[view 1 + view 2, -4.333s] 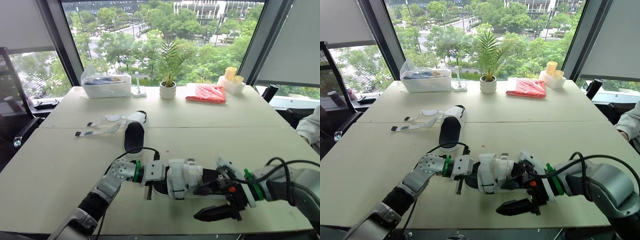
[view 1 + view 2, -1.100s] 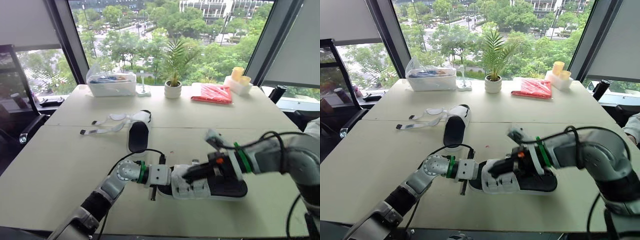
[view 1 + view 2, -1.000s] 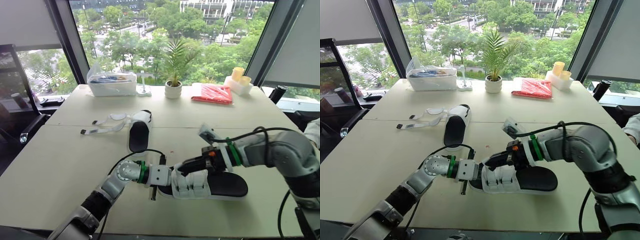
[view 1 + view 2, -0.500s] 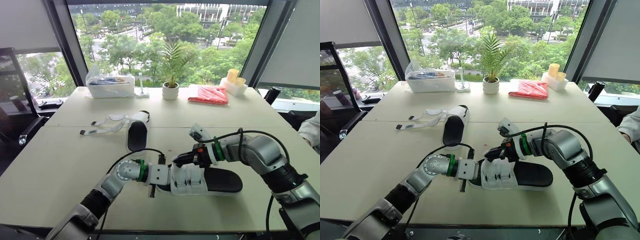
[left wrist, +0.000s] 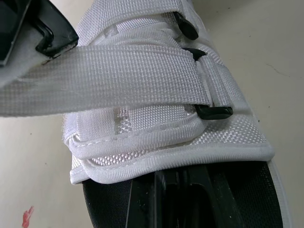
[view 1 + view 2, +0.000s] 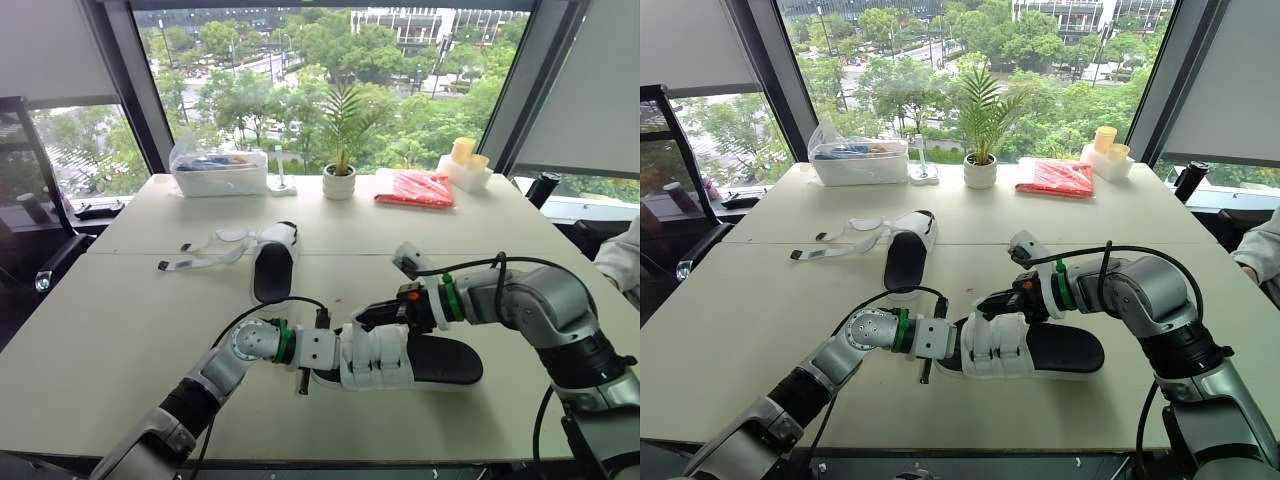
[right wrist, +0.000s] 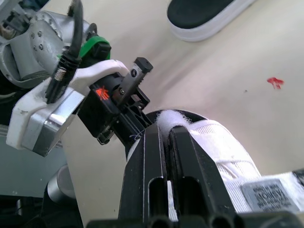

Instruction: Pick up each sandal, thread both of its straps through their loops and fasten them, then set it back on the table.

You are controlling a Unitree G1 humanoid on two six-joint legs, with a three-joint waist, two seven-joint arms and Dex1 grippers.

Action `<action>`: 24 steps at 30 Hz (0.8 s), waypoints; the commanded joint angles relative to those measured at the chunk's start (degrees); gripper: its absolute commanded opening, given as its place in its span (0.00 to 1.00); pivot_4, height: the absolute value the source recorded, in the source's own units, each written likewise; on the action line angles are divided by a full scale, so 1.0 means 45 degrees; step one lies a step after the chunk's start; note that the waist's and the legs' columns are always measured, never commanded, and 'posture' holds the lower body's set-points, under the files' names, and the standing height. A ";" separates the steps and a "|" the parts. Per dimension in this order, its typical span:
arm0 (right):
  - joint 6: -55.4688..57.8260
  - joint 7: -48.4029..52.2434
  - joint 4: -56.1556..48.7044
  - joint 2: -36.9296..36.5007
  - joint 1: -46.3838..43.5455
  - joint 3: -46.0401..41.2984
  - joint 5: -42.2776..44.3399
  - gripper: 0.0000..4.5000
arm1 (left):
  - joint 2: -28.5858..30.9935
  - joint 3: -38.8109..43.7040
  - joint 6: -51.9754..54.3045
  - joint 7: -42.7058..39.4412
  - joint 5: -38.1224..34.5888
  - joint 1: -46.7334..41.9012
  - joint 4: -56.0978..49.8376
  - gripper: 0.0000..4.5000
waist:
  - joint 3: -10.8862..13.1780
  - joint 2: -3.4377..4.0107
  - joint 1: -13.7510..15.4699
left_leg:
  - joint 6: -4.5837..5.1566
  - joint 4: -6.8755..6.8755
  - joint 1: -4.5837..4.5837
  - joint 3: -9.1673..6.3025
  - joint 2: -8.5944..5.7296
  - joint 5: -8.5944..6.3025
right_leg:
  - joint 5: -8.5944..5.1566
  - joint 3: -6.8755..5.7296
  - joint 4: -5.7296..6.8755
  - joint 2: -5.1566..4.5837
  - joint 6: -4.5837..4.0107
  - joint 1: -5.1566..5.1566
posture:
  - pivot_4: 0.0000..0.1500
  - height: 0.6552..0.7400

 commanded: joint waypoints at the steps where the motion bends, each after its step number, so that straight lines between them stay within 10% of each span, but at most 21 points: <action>1: -0.0479 -0.1106 0.0331 -0.0040 -0.0373 -0.0766 -0.1080 0.01 | 0.0481 -0.1711 0.0903 -0.0644 0.2145 0.1033 0.2399 0.00 | 0.0000 -0.0001 -0.0005 | 0.0000 0.0000 -0.0001 0.0000 0.0000 0.0000 | 0.0000 0.0000 0.0000 0.0000 0.0000 0.0000 | 1.00 1.00; 9: -0.1171 -0.1983 0.2485 0.1091 -0.0705 0.0333 -0.2602 0.01 | 0.0464 -0.1667 0.1022 -0.0679 0.2040 0.1118 0.2251 0.00 | -0.0091 -0.0043 -0.0061 | 0.0000 -0.0009 0.0030 0.0000 0.0001 0.0000 | 0.0000 0.0001 -0.0001 0.0000 0.0000 0.0012 | 1.00 1.00; 19: -0.0886 -0.2904 0.4141 0.2496 -0.0887 0.0012 -0.3582 0.99 | 0.0431 -0.1425 0.1321 -0.0782 0.1841 0.1253 0.1989 0.00 | -0.0198 0.0029 0.0009 | 0.0001 -0.0086 0.0111 -0.0001 0.0001 0.0002 | -0.0027 0.0000 -0.0008 -0.0002 0.0035 0.0060 | 1.00 1.00; 24: -0.1504 -0.3702 0.5516 0.3245 -0.1565 -0.0820 -0.4154 0.99 | 0.0444 -0.1385 0.1375 -0.0808 0.1821 0.1320 0.1900 0.00 | -0.0195 0.0034 -0.0003 | 0.0002 -0.0084 0.0112 -0.0003 -0.0011 0.0005 | -0.0026 0.0004 -0.0009 0.0001 0.0038 0.0057 | 1.00 1.00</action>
